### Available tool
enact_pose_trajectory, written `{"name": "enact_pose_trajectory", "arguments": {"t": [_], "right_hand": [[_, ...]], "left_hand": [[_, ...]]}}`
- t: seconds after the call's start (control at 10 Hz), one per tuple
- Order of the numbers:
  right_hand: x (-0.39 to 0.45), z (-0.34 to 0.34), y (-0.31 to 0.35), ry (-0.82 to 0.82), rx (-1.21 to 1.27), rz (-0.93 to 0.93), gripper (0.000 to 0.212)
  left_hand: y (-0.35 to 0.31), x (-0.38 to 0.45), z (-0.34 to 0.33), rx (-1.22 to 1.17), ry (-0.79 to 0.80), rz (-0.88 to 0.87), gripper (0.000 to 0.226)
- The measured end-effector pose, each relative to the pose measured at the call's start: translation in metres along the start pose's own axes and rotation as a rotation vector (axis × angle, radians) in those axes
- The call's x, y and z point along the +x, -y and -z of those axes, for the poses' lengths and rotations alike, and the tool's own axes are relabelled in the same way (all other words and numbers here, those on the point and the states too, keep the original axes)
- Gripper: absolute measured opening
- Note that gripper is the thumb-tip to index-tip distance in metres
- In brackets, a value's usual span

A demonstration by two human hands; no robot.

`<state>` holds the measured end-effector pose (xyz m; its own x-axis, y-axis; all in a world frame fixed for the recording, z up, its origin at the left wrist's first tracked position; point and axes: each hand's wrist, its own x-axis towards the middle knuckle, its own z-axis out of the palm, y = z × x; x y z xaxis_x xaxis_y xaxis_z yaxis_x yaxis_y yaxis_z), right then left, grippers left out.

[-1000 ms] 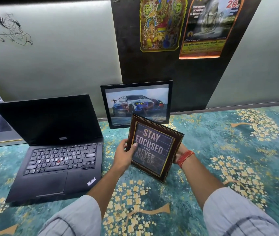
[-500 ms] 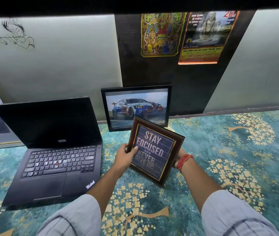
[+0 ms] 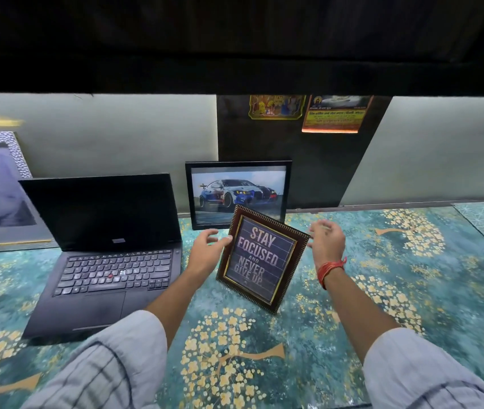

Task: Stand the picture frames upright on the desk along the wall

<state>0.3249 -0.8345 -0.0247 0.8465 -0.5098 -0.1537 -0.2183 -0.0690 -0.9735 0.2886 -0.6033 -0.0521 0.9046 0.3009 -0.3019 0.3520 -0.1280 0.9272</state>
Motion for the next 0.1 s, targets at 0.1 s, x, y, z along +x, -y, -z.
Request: {"name": "enact_pose_trajectory", "arguments": {"t": [0.1], "right_hand": [[-0.0198, 0.001, 0.024, -0.125, -0.092, 0.36, 0.023]], "left_hand": [[-0.0205, -0.0148, 0.0111, -0.016, -0.044, -0.13, 0.049]]}}
